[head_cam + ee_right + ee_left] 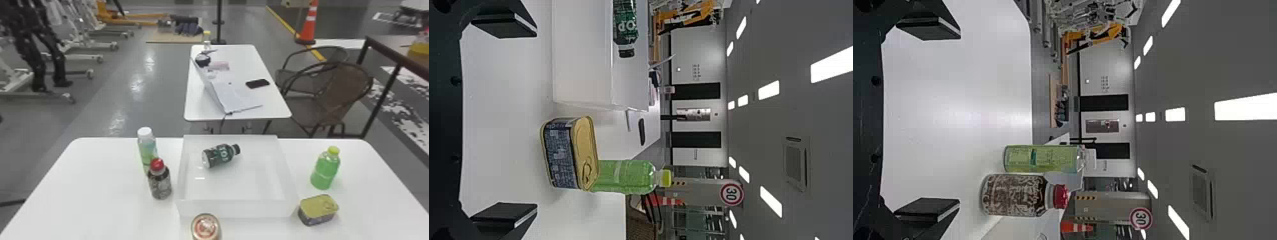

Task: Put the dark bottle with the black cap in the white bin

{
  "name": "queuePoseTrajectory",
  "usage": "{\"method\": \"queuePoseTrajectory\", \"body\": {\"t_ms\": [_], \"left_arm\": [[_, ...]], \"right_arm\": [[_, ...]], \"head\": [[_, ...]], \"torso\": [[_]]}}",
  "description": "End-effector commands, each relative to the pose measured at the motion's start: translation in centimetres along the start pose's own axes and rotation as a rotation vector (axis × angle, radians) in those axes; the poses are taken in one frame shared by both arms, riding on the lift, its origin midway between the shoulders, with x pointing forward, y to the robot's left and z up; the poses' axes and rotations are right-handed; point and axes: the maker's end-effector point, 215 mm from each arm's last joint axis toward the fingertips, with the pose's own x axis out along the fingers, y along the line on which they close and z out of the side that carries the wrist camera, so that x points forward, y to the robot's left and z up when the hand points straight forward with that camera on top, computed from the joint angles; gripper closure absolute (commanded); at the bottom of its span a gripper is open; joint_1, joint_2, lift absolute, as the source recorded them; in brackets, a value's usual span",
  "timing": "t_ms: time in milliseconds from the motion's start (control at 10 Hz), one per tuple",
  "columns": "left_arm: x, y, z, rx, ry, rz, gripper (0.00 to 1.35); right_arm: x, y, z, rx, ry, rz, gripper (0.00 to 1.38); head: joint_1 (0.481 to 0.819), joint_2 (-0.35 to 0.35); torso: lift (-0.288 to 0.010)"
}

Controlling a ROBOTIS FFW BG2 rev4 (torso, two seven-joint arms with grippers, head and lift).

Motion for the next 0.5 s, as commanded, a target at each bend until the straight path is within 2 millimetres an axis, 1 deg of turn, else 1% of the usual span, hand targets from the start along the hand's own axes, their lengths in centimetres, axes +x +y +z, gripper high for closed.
{"method": "queuePoseTrajectory", "body": {"t_ms": [0,300,400], "left_arm": [[0.03,-0.24,-0.20,-0.012,0.001,0.001,0.12],[0.20,-0.51,-0.34,-0.021,0.002,-0.001,0.12],[0.49,-0.77,-0.11,-0.023,-0.005,-0.005,0.12]], "right_arm": [[-0.01,0.00,-0.02,0.000,0.001,0.000,0.07],[-0.10,0.03,-0.07,-0.002,0.004,0.001,0.07],[-0.04,0.12,-0.02,-0.001,0.002,0.002,0.07]], "head": [[0.549,0.000],[0.549,0.000],[0.549,0.000]], "torso": [[-0.100],[-0.100],[-0.100]]}}
